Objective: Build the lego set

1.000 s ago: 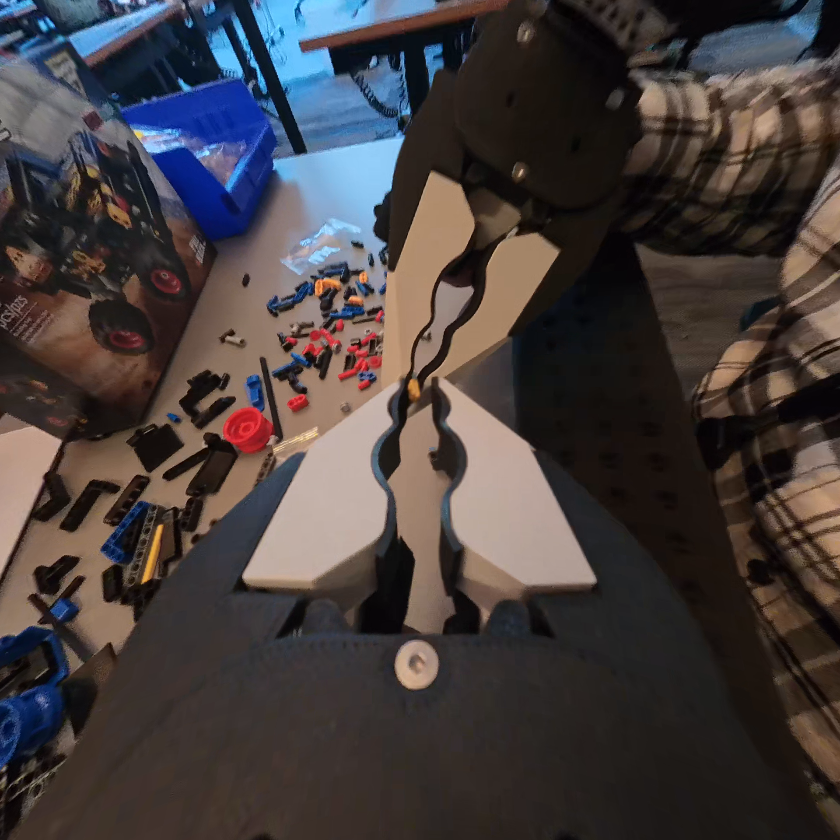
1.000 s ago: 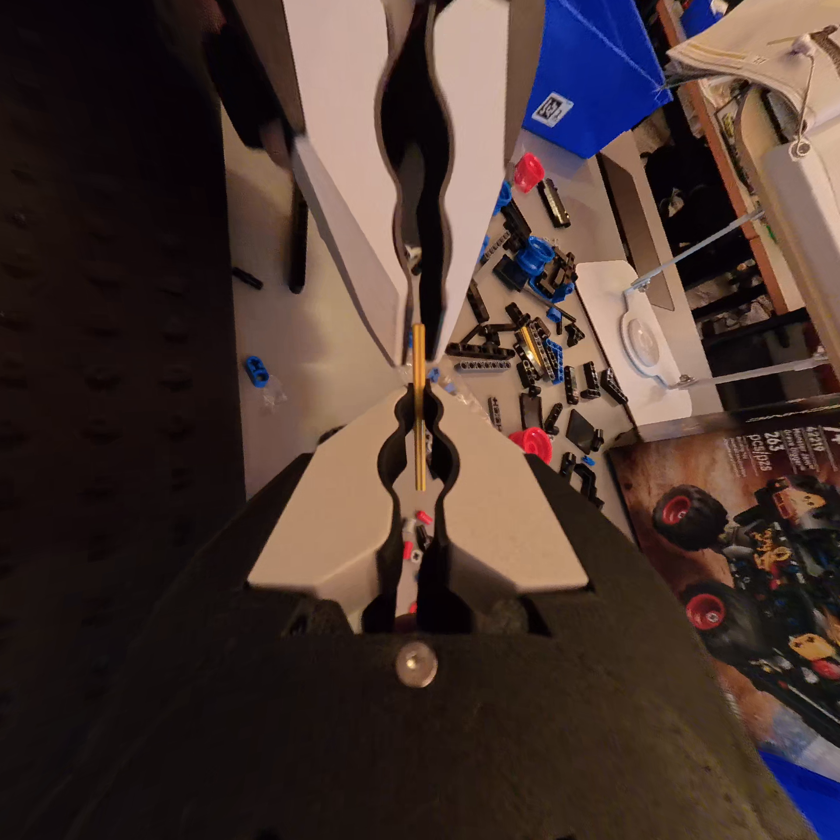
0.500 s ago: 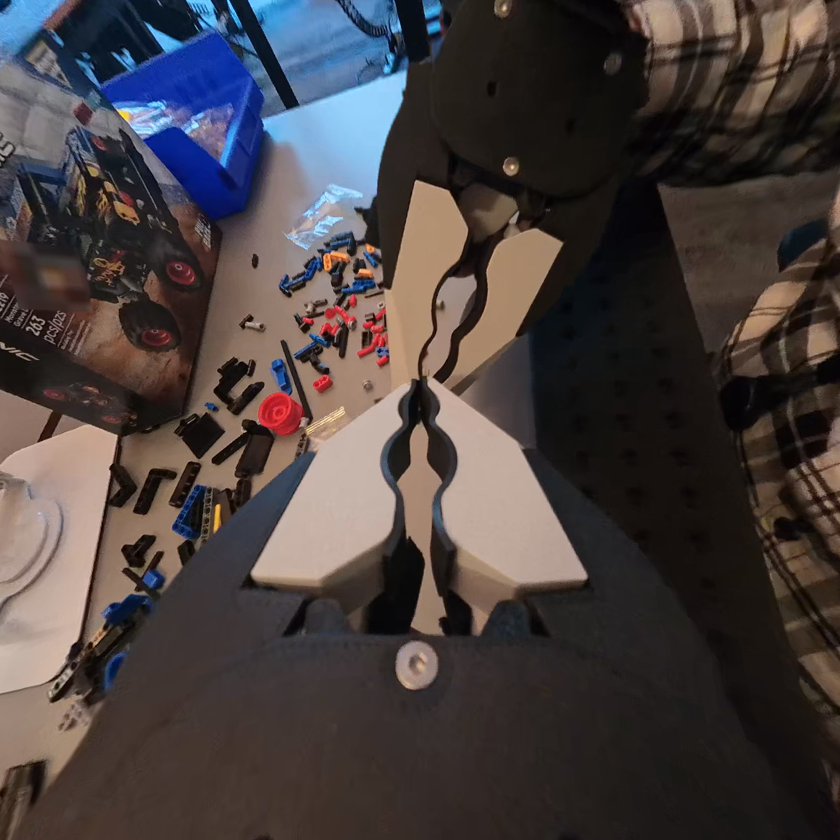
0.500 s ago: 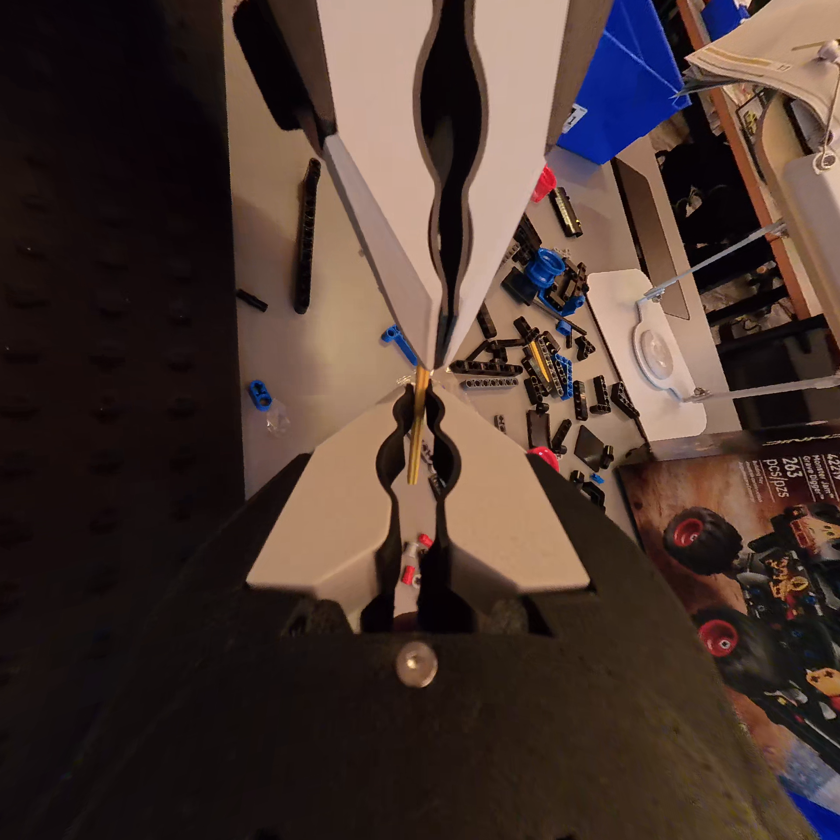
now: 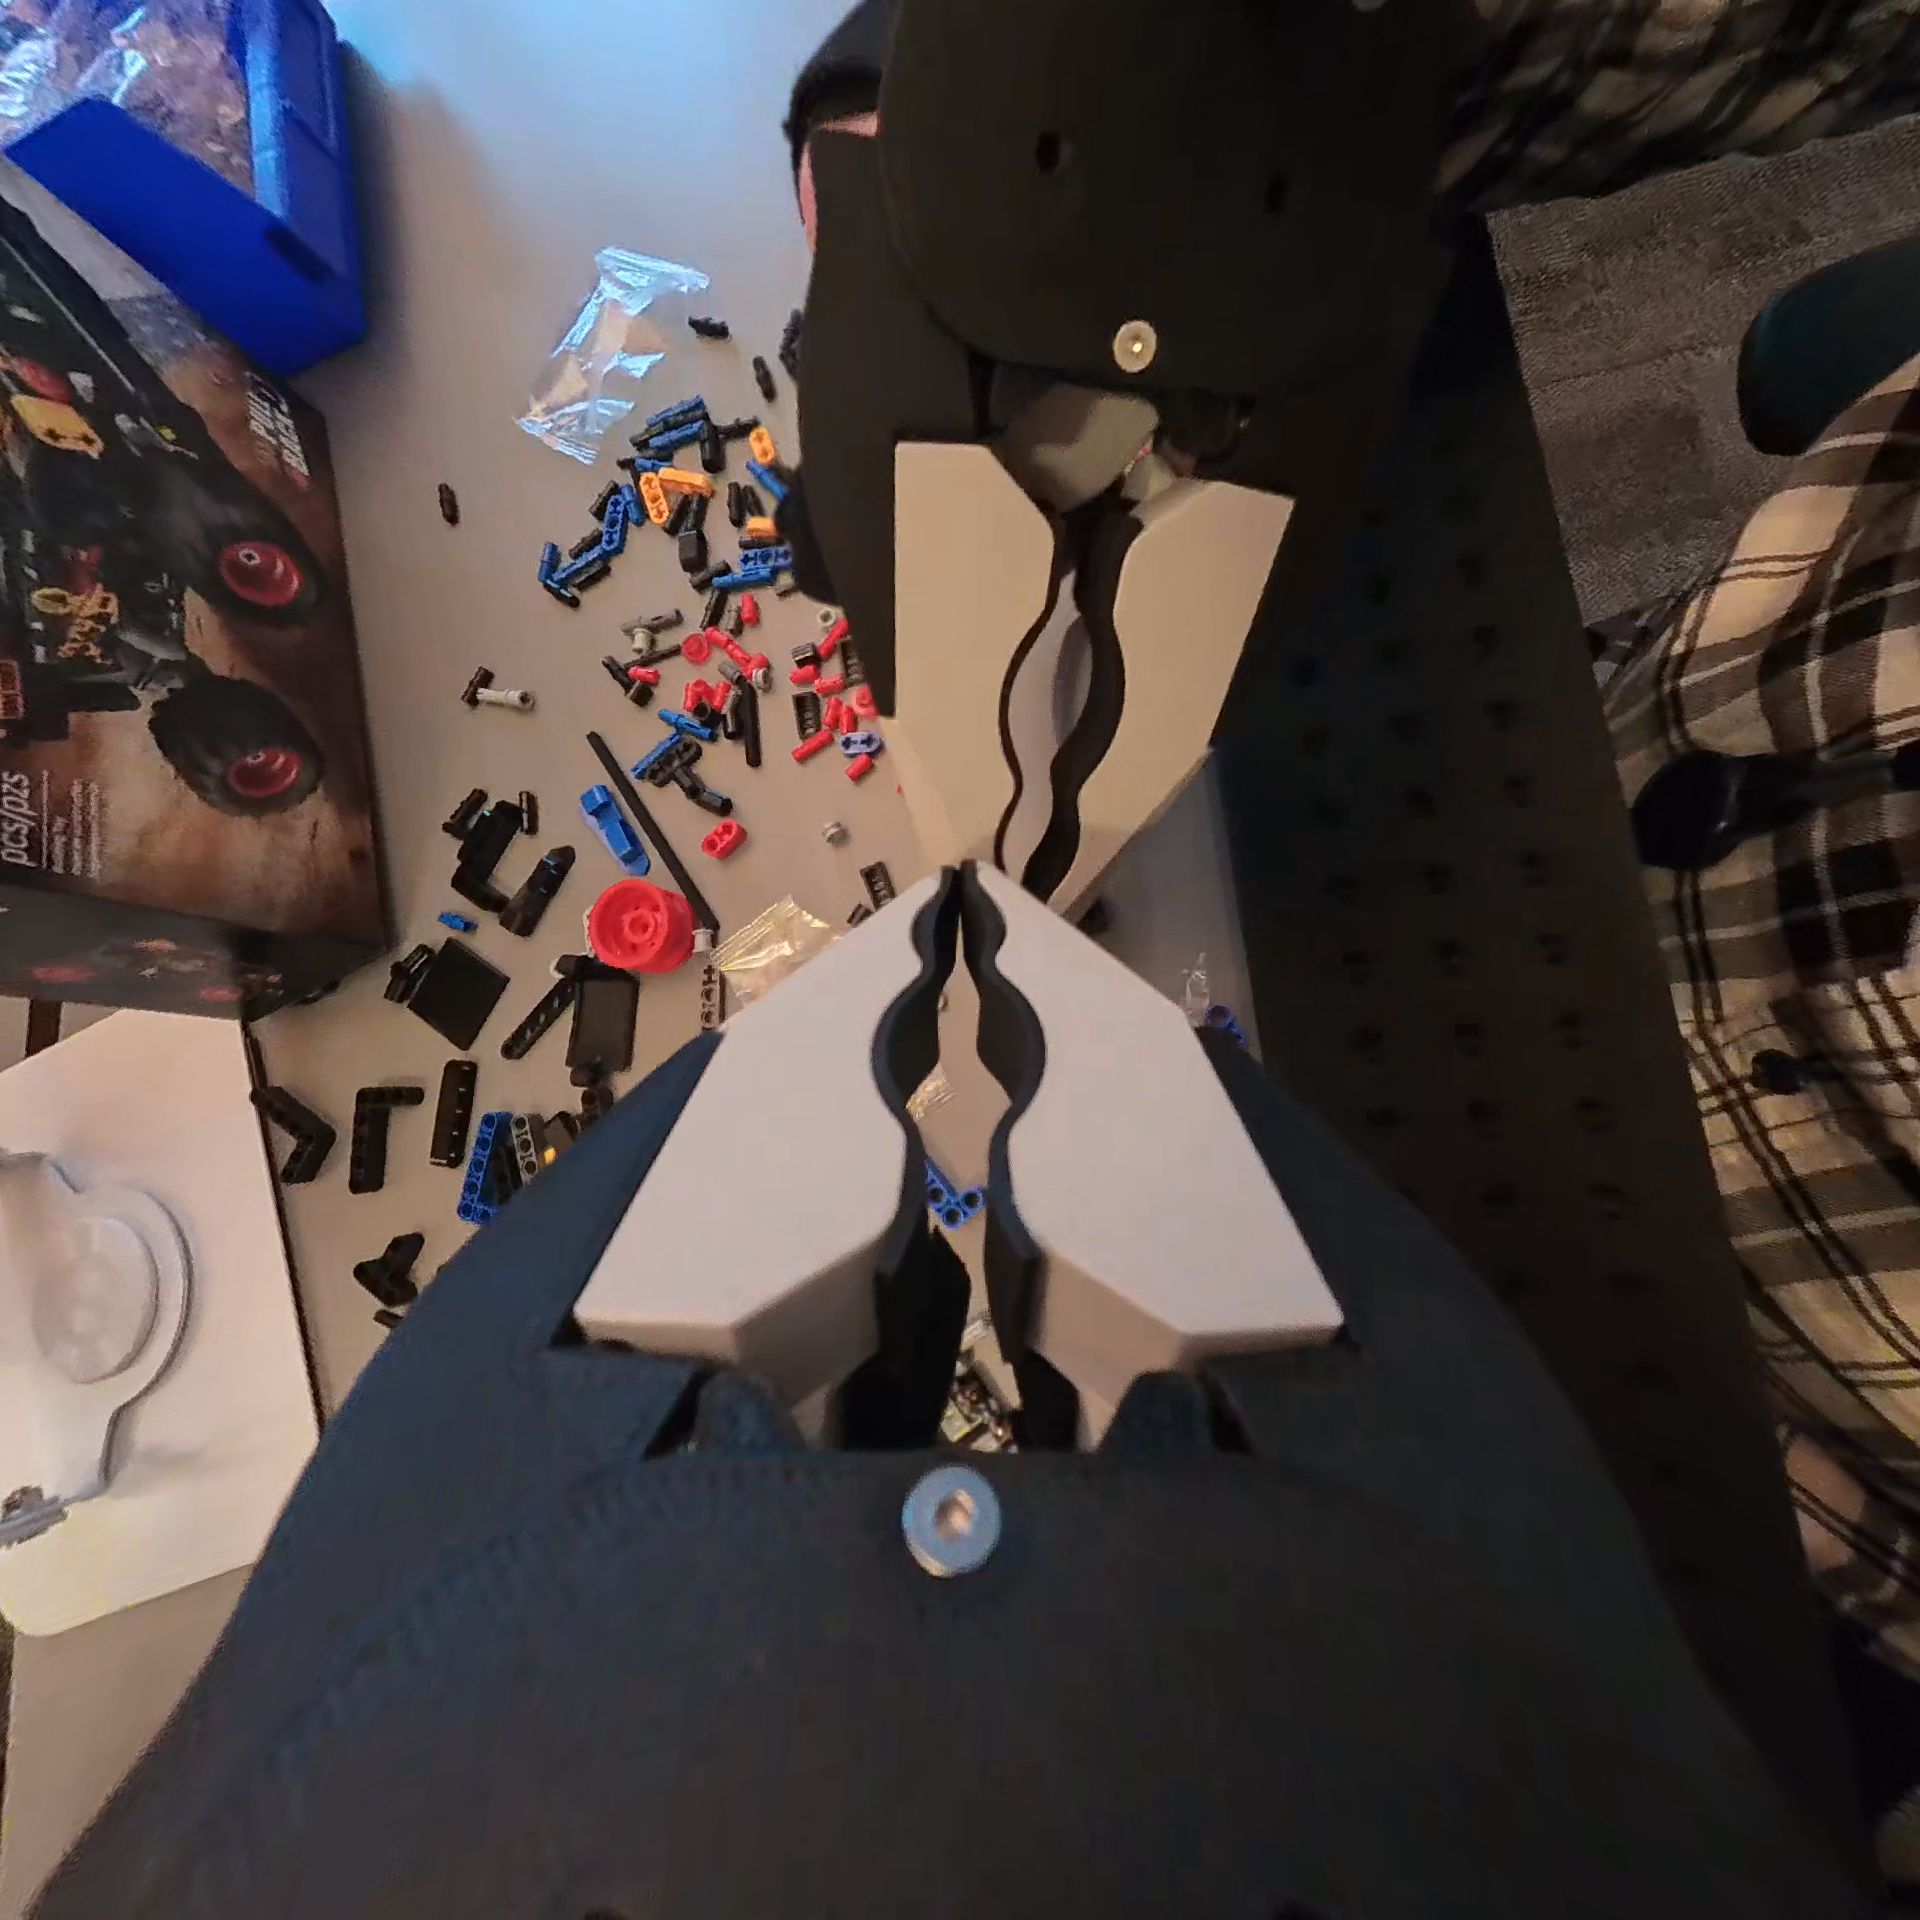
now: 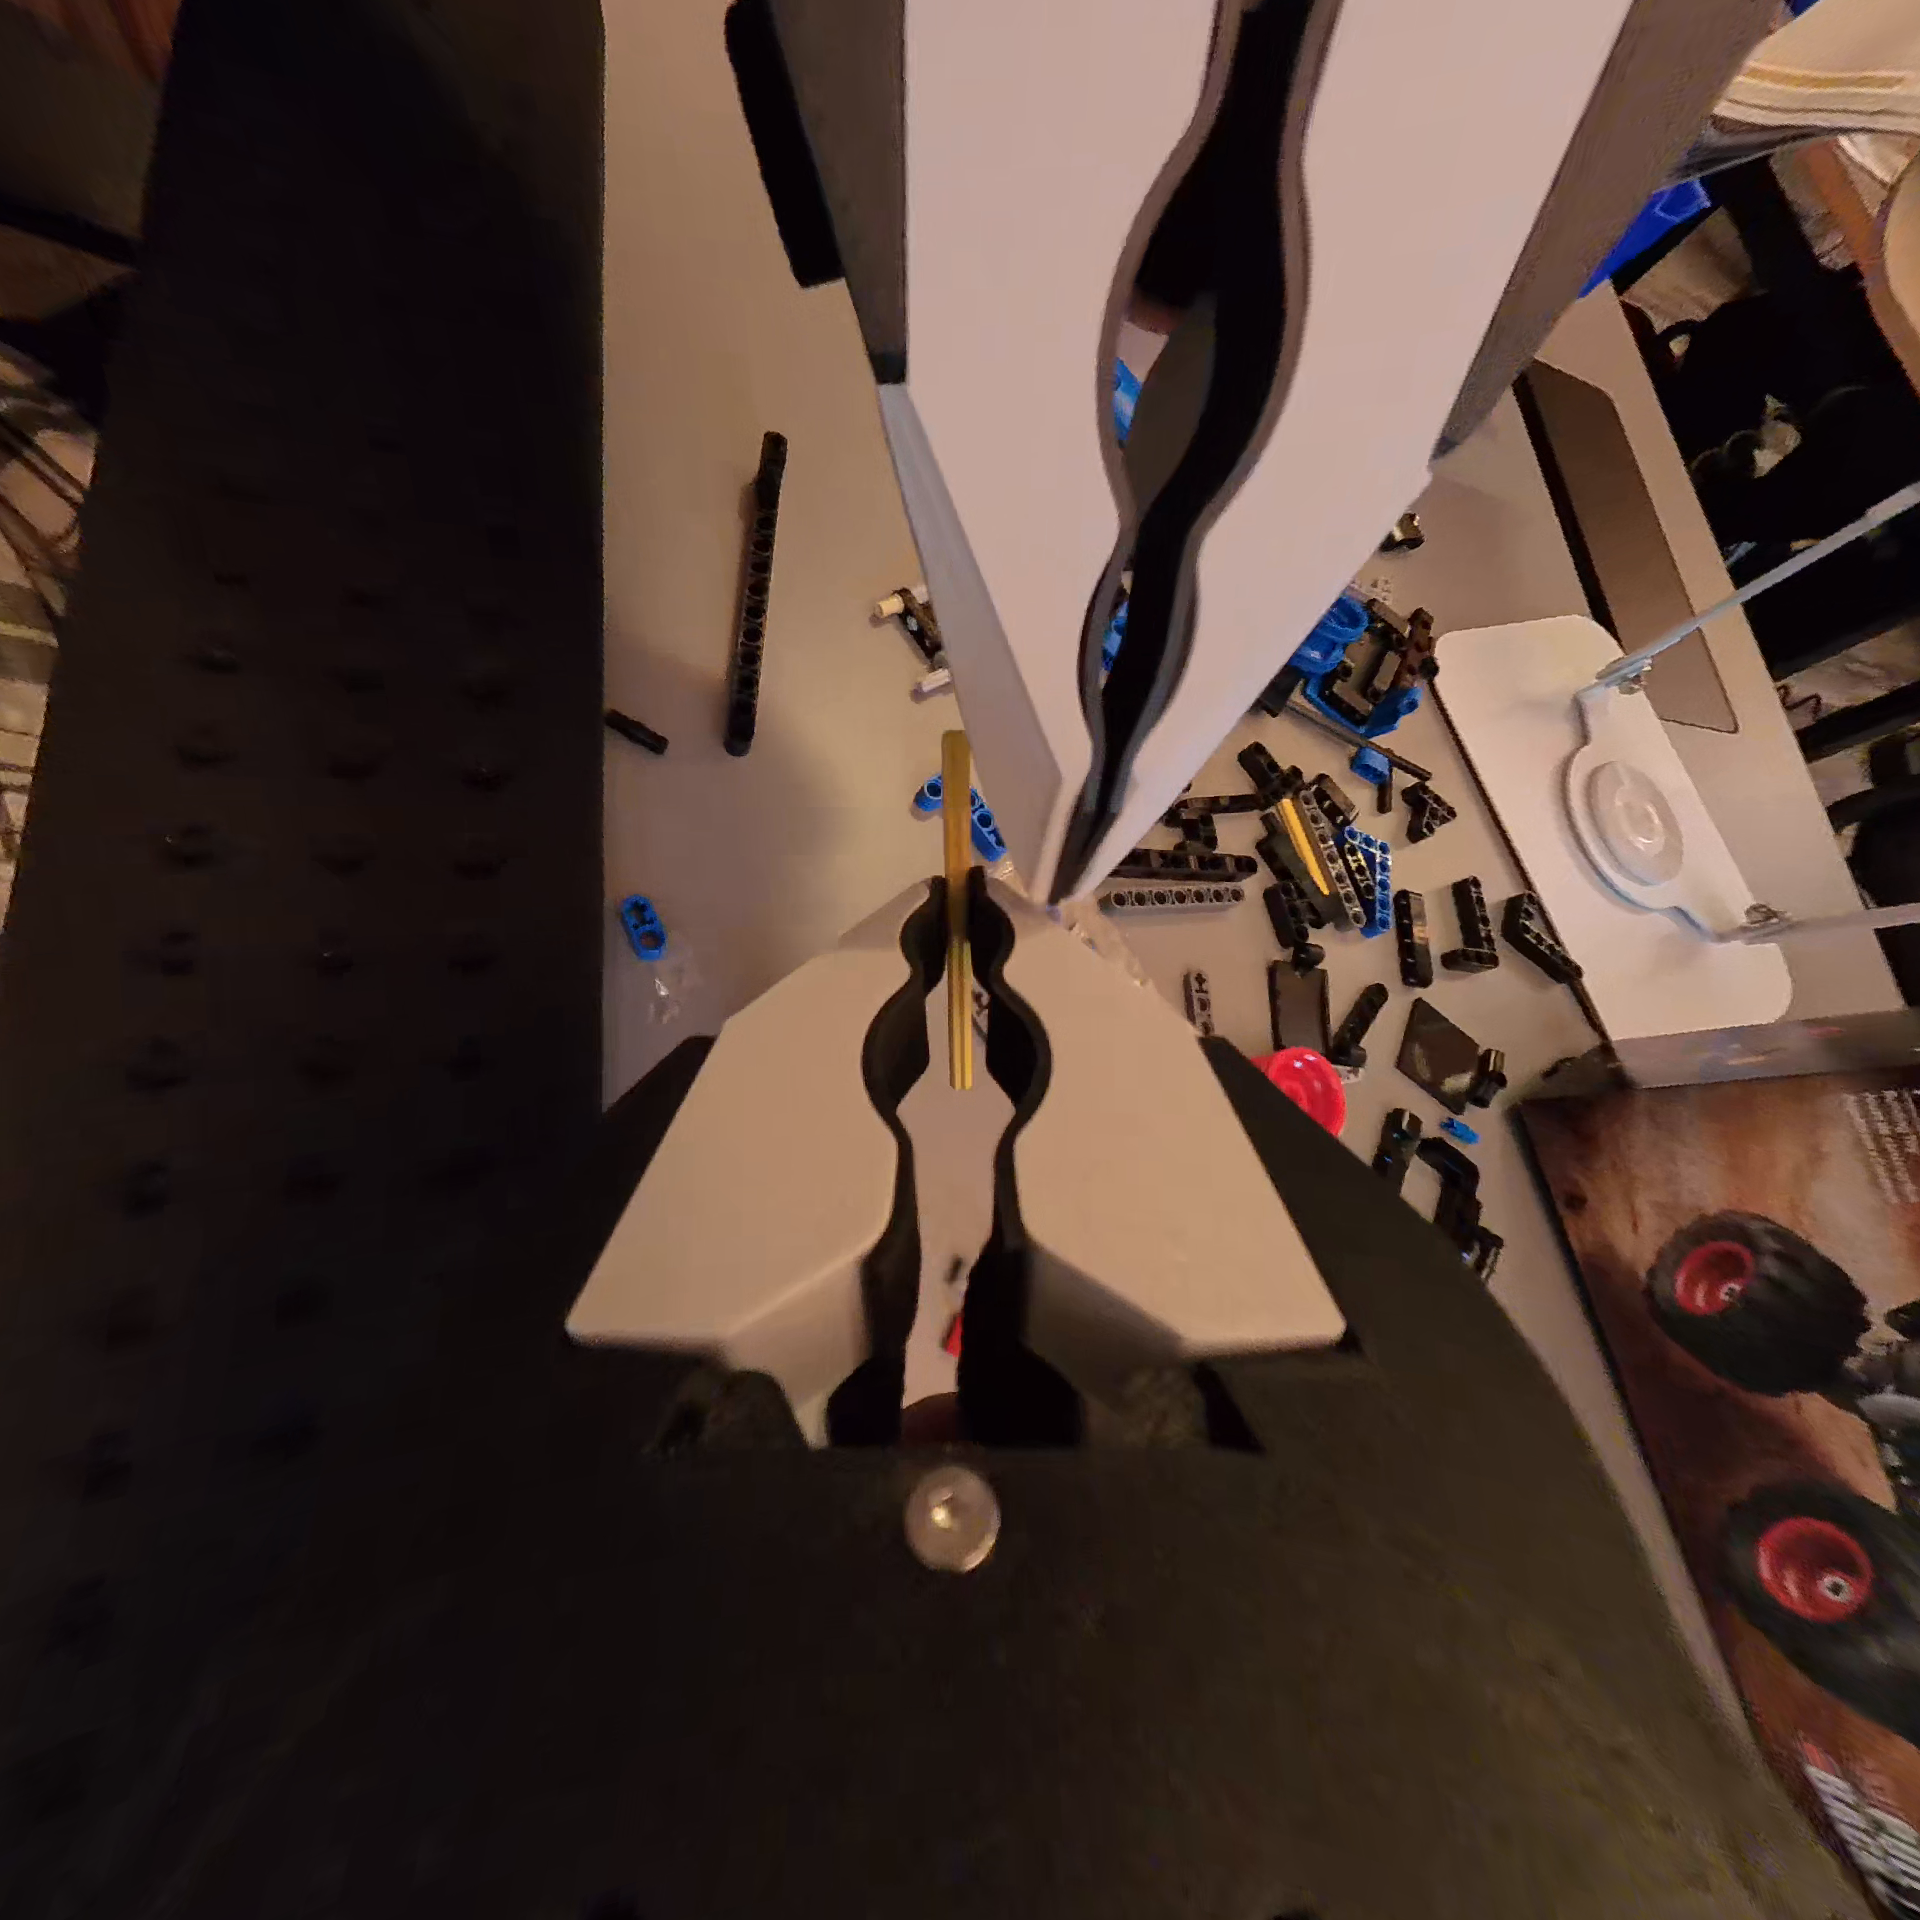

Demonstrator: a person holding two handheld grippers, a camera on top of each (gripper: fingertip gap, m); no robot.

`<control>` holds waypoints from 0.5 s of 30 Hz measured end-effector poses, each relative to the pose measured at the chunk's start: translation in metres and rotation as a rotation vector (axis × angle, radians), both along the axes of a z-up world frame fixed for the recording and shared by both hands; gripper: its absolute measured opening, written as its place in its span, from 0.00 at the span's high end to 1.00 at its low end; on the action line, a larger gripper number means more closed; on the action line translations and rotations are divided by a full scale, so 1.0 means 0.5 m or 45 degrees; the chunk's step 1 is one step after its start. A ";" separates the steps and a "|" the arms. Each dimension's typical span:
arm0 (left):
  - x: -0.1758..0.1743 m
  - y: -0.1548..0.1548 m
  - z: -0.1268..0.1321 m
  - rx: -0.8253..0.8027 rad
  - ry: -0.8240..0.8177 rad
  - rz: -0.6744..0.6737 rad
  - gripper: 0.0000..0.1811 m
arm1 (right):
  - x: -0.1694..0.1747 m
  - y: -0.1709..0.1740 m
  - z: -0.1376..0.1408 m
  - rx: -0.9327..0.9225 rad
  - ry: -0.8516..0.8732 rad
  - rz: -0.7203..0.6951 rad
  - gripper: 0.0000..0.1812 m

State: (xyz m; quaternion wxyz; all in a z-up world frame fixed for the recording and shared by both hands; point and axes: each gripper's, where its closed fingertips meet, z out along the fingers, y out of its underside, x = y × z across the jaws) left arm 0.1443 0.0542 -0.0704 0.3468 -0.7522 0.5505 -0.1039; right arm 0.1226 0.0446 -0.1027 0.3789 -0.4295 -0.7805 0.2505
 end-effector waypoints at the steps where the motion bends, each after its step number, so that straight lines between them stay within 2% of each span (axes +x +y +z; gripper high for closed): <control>1: 0.002 0.003 0.000 0.001 0.005 -0.005 1.00 | 0.000 0.000 0.000 -0.028 0.006 -0.002 0.99; 5: 0.005 0.023 0.011 0.005 -0.100 0.033 1.00 | 0.004 0.002 0.013 -0.216 0.078 -0.014 0.99; 8: 0.003 0.018 0.037 -0.013 -0.302 0.031 1.00 | 0.016 0.017 0.016 -0.372 0.123 -0.051 0.99; 10: -0.002 0.010 0.034 -0.041 -0.374 0.040 0.96 | 0.021 0.026 0.023 -0.464 0.167 -0.079 0.99; 13: -0.001 0.003 0.016 -0.053 -0.420 0.057 0.92 | 0.022 0.032 0.027 -0.482 0.203 -0.101 0.99; 15: 0.007 0.003 0.011 -0.043 -0.477 0.076 0.93 | 0.018 0.029 0.028 -0.471 0.211 -0.098 0.99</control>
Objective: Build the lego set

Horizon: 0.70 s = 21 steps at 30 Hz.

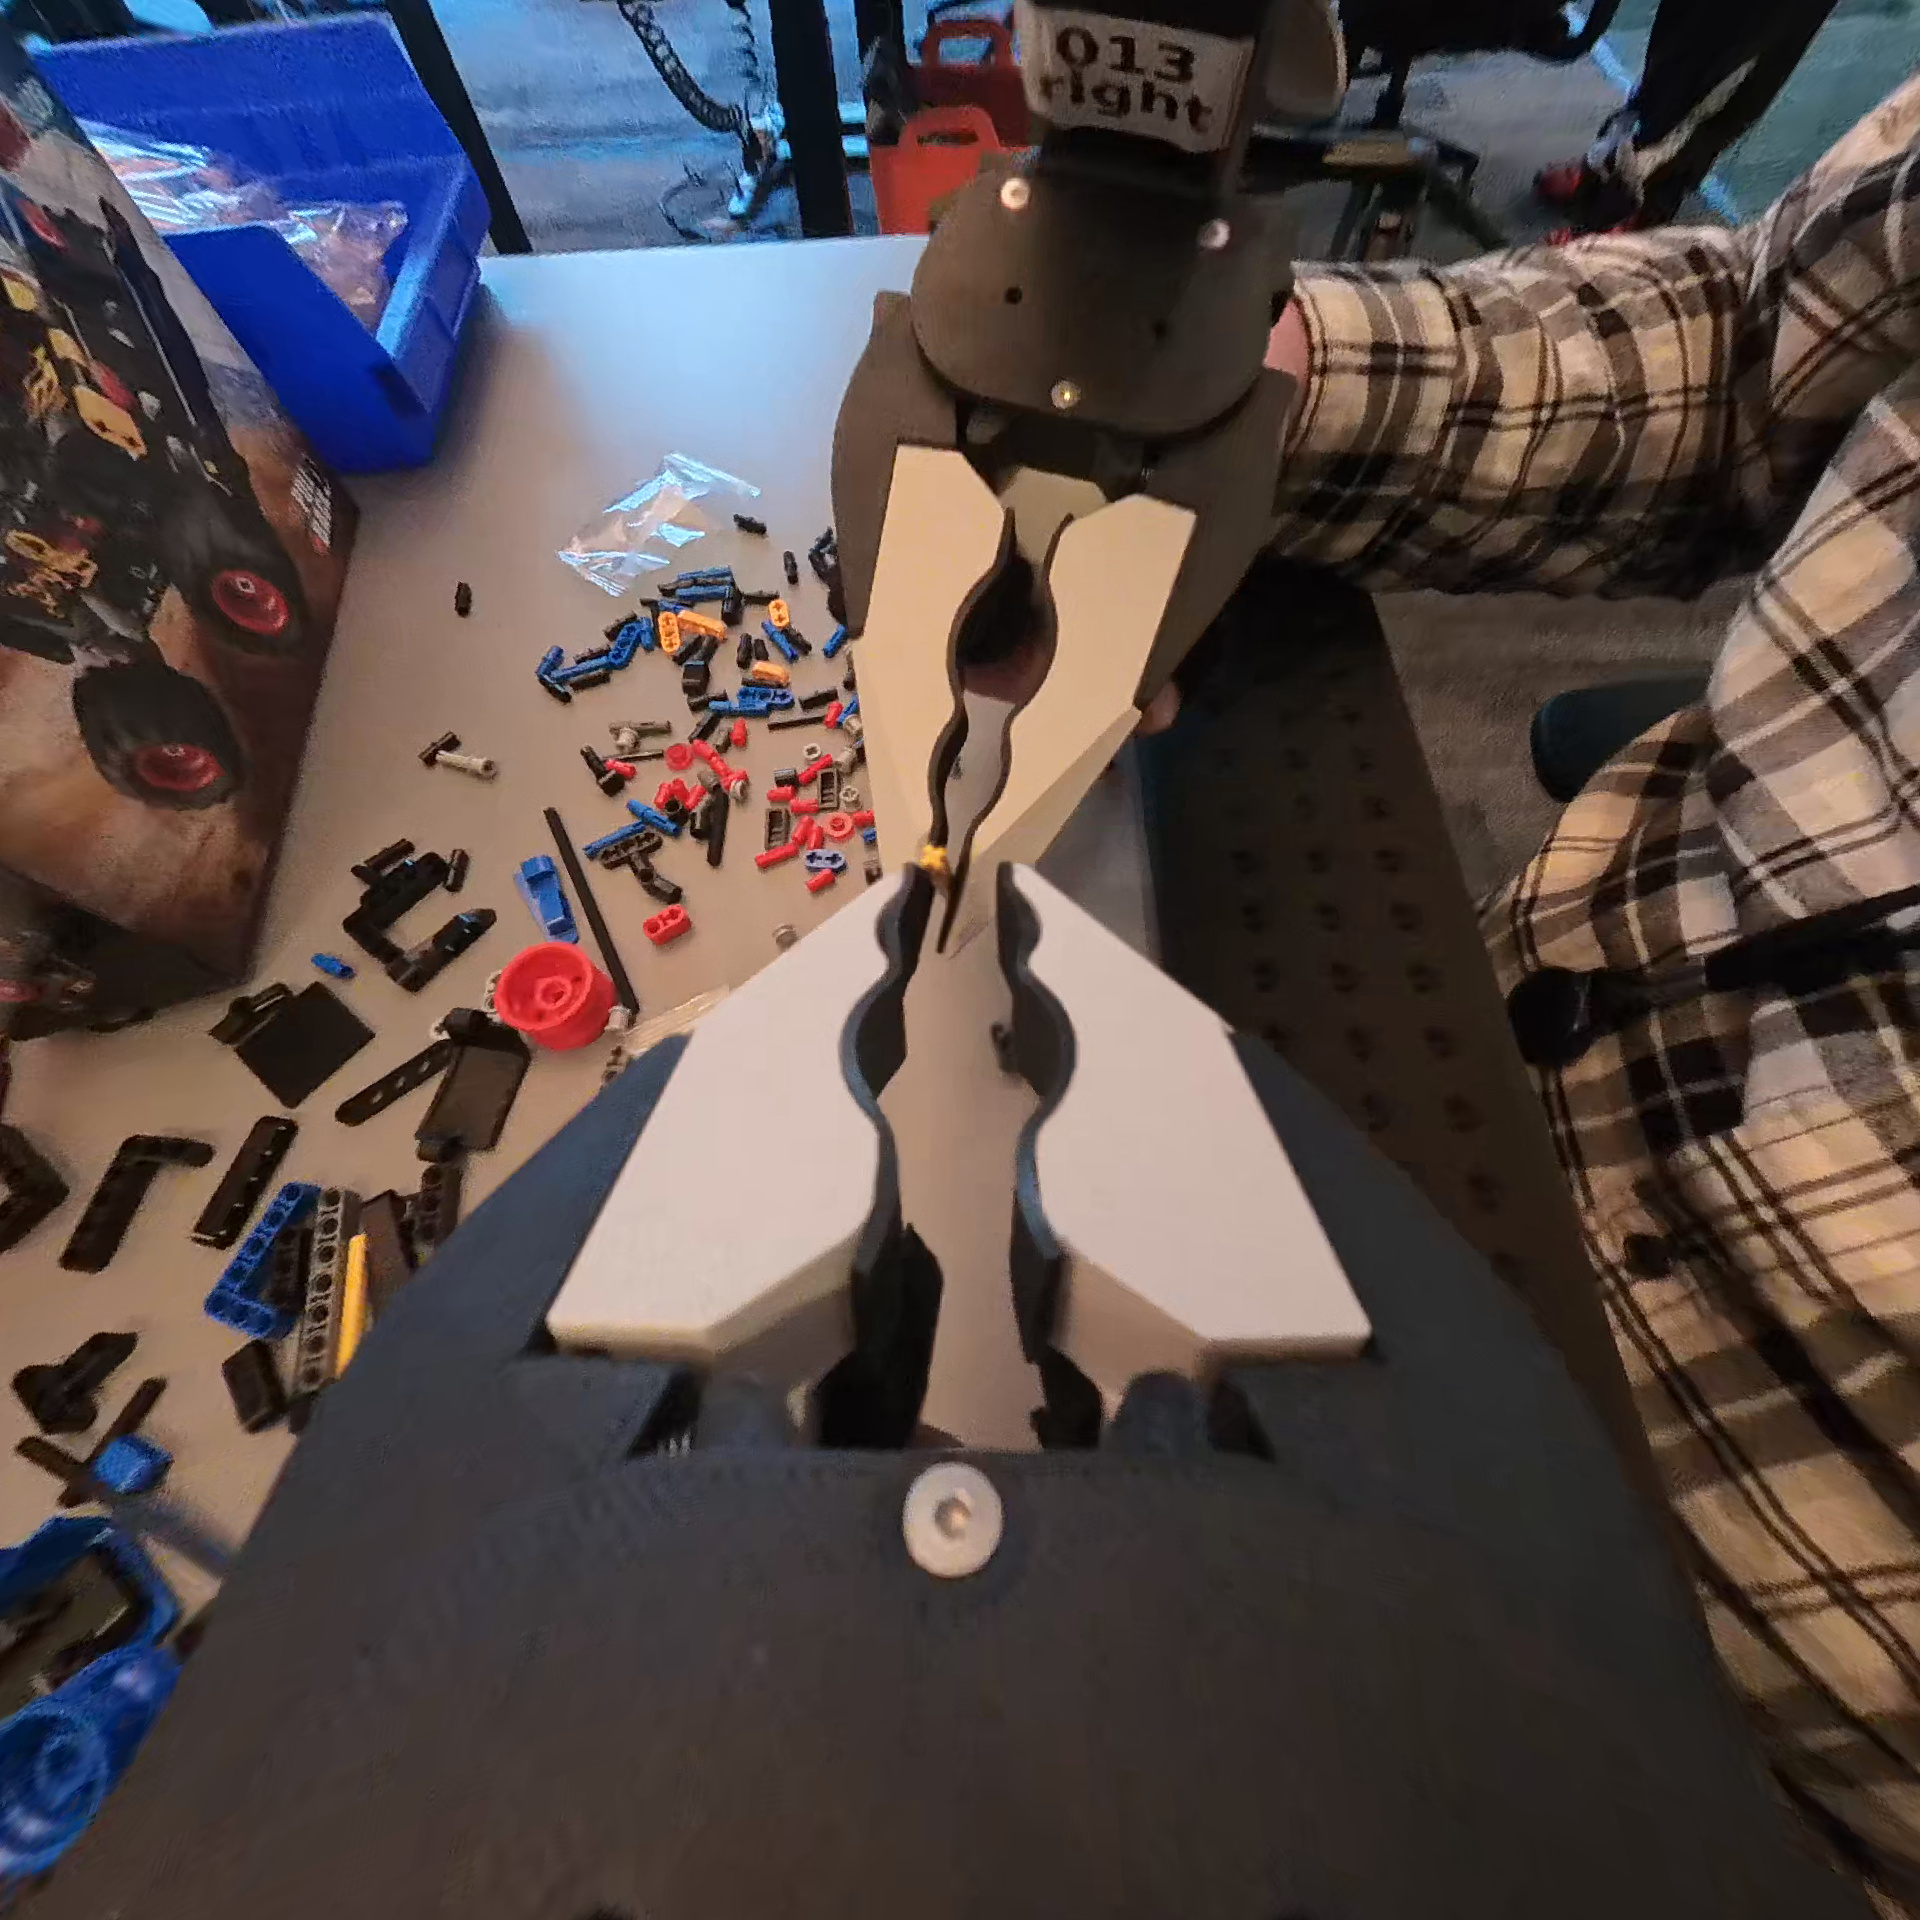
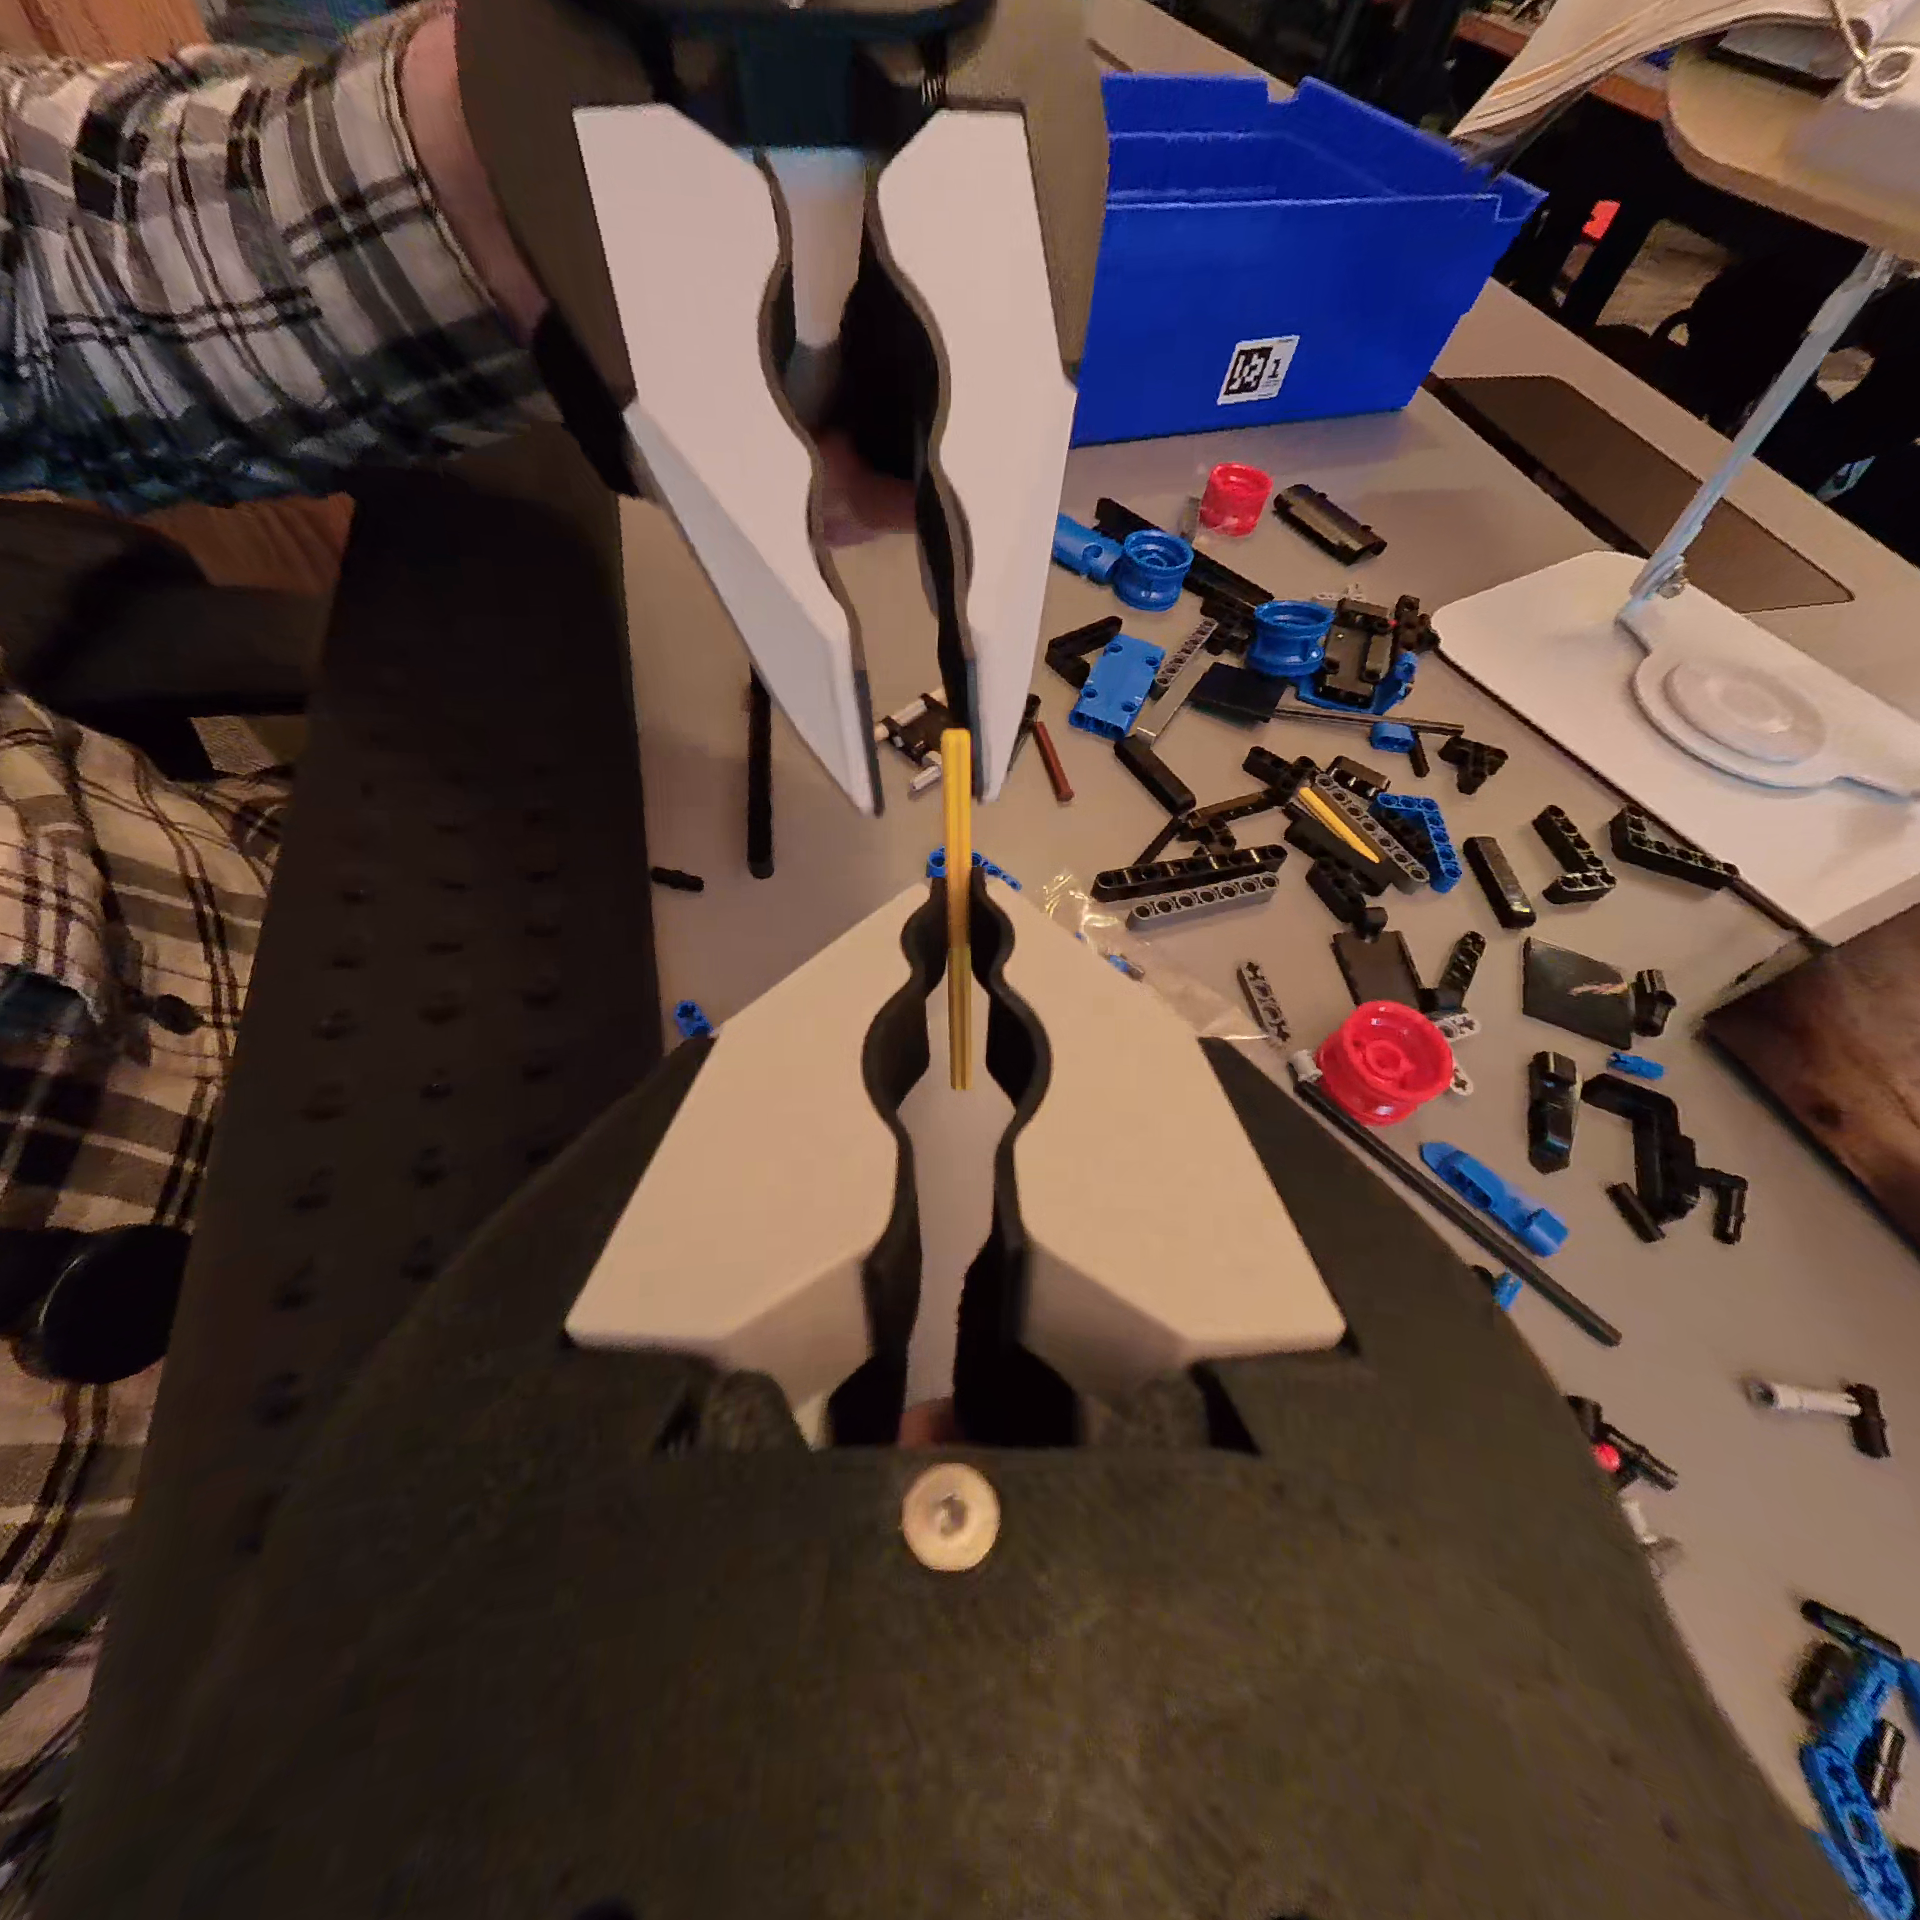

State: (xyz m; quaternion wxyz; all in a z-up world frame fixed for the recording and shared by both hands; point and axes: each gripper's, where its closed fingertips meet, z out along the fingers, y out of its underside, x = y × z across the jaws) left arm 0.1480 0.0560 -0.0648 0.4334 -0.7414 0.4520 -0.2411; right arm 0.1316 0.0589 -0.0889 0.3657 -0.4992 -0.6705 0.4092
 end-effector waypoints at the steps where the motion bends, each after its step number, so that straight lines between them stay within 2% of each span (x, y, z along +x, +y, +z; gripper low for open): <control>1: 0.002 0.004 -0.001 0.016 -0.020 0.019 0.96 | -0.002 -0.002 0.000 0.009 -0.001 0.002 0.99; 6: 0.000 0.009 0.000 0.044 -0.065 0.052 0.99 | -0.008 -0.002 -0.001 0.060 -0.011 -0.017 0.99; 13: 0.003 0.010 -0.009 0.006 0.151 0.020 0.99 | -0.003 0.007 -0.009 0.343 -0.140 -0.045 0.97; 17: 0.009 0.009 -0.020 -0.037 0.303 -0.015 0.99 | 0.001 0.003 -0.019 0.354 -0.212 -0.018 0.96; 21: 0.012 0.010 -0.030 -0.101 0.363 -0.044 0.99 | 0.010 0.016 -0.033 0.419 -0.288 -0.053 0.90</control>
